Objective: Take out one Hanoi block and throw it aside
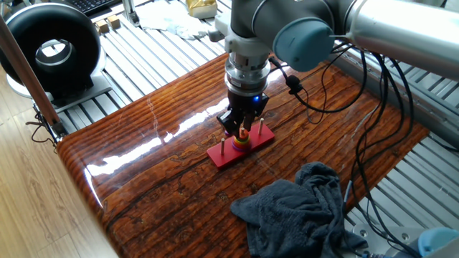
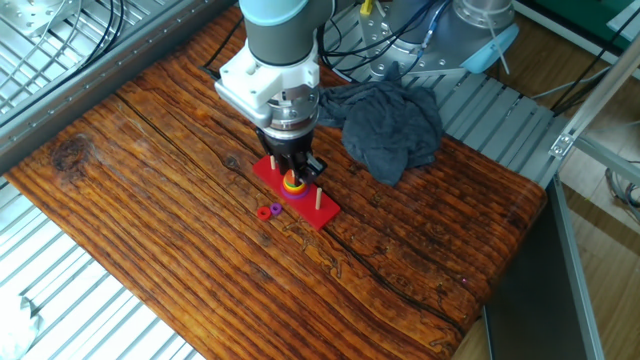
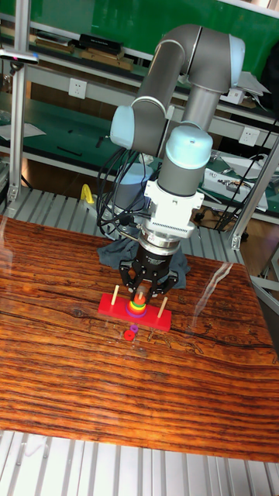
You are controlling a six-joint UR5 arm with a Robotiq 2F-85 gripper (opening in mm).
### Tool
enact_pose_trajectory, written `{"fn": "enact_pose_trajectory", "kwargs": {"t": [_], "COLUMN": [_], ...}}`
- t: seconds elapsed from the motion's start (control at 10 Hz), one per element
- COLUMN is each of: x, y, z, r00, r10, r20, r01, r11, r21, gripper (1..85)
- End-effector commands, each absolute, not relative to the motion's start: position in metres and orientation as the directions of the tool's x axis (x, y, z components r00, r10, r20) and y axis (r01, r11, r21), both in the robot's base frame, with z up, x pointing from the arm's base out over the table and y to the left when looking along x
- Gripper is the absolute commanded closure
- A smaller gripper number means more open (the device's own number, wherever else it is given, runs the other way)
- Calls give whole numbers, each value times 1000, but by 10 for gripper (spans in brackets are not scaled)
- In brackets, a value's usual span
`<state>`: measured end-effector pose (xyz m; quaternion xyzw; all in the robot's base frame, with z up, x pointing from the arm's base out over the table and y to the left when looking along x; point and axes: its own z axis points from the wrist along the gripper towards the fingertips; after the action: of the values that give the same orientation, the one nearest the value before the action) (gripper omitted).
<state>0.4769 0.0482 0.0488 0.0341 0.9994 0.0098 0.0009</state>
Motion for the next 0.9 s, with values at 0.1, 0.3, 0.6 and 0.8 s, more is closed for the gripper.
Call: {"fn": "enact_pose_trajectory", "kwargs": {"t": [0.1, 0.3, 0.6, 0.8], "x": [478, 479, 478, 480], "y": [50, 51, 50, 52], "z": [54, 51, 51, 51], "r00": [-998, -998, -998, -999], "r10": [64, 62, 56, 52], "r20": [1, -6, -5, -14], "r01": [64, 62, 56, 51], "r11": [997, 997, 997, 997], "r21": [49, 49, 49, 57], "gripper": [473, 473, 473, 473]}}
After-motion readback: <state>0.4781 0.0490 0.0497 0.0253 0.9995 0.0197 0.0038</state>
